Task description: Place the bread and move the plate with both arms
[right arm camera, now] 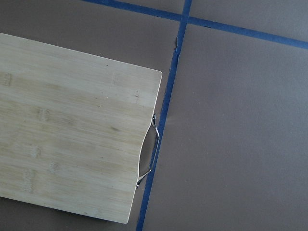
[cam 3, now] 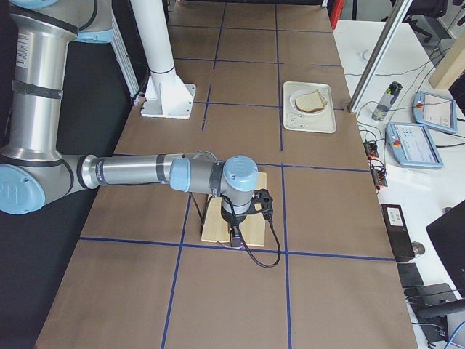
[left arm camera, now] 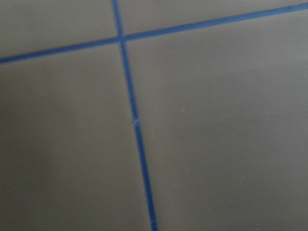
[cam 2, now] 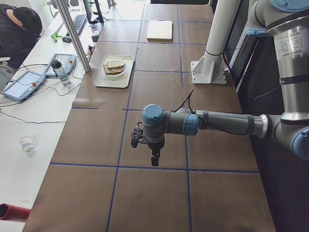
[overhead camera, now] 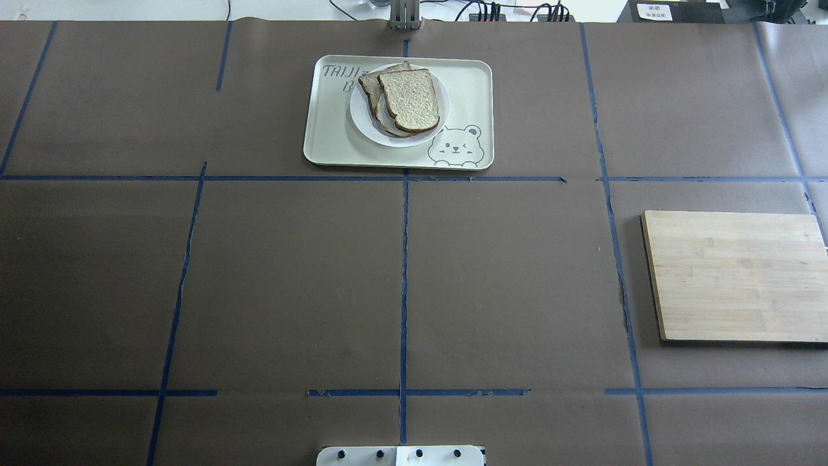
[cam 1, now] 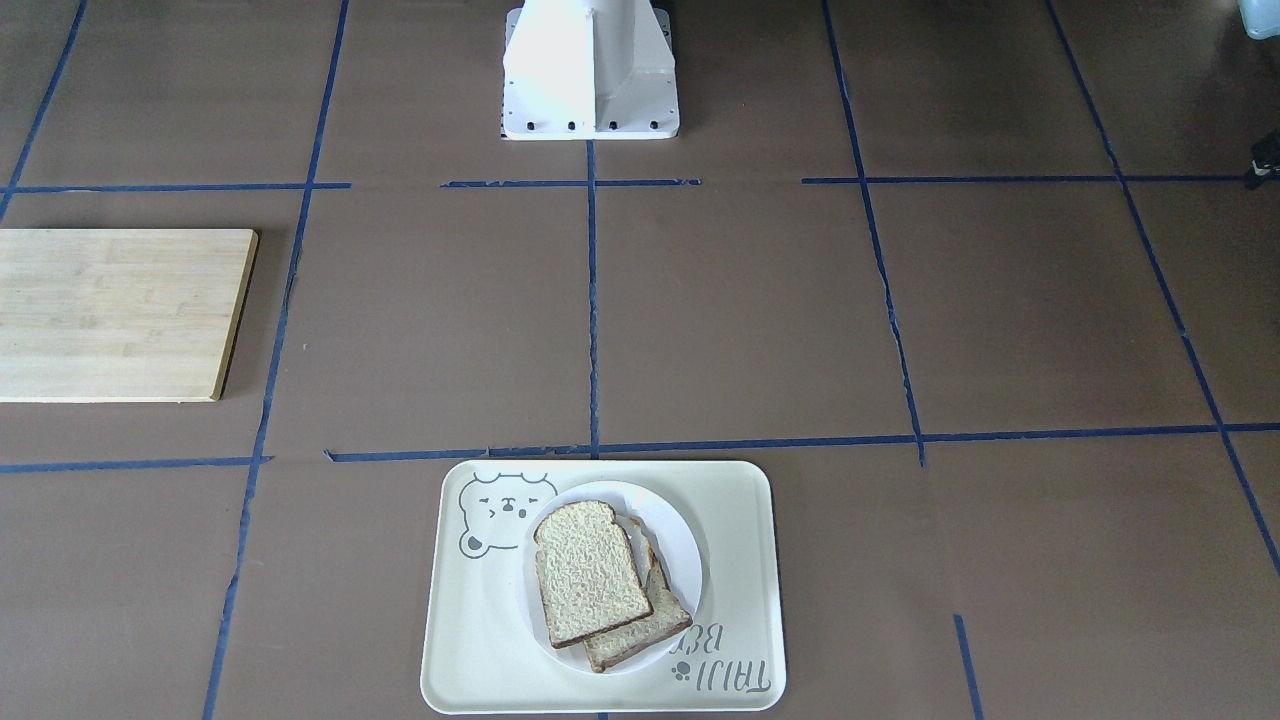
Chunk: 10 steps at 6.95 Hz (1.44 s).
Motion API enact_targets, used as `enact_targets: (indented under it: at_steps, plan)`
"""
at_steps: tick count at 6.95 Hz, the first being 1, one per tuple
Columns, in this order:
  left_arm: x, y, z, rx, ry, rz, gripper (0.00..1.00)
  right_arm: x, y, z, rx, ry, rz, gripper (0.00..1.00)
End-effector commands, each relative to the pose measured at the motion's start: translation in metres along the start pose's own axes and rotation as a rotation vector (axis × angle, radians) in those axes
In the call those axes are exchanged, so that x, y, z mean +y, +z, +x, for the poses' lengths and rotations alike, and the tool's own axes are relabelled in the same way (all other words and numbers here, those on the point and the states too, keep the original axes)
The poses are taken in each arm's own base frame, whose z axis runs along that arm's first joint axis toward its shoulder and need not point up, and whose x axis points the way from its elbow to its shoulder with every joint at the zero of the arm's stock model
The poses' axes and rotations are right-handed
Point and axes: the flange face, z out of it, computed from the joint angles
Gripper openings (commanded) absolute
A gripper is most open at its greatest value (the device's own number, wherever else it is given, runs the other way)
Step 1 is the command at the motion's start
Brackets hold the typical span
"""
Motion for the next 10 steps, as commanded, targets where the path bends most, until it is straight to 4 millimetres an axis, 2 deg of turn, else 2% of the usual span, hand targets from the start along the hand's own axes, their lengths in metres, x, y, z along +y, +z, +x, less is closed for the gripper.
enact_targets:
  at_steps: [1,10]
  plan:
    - [0.0023,0.0053,-0.0054,0.001,-0.016,-0.015,1.00,-0.0003,-0.0001,0.0000,0.000,-0.003,0.001,1.00]
    - [-0.0025,0.0004,0.0021,0.000,0.004,-0.001,1.00,0.0018,0.0028,0.0005,0.000,-0.005,-0.002,1.00]
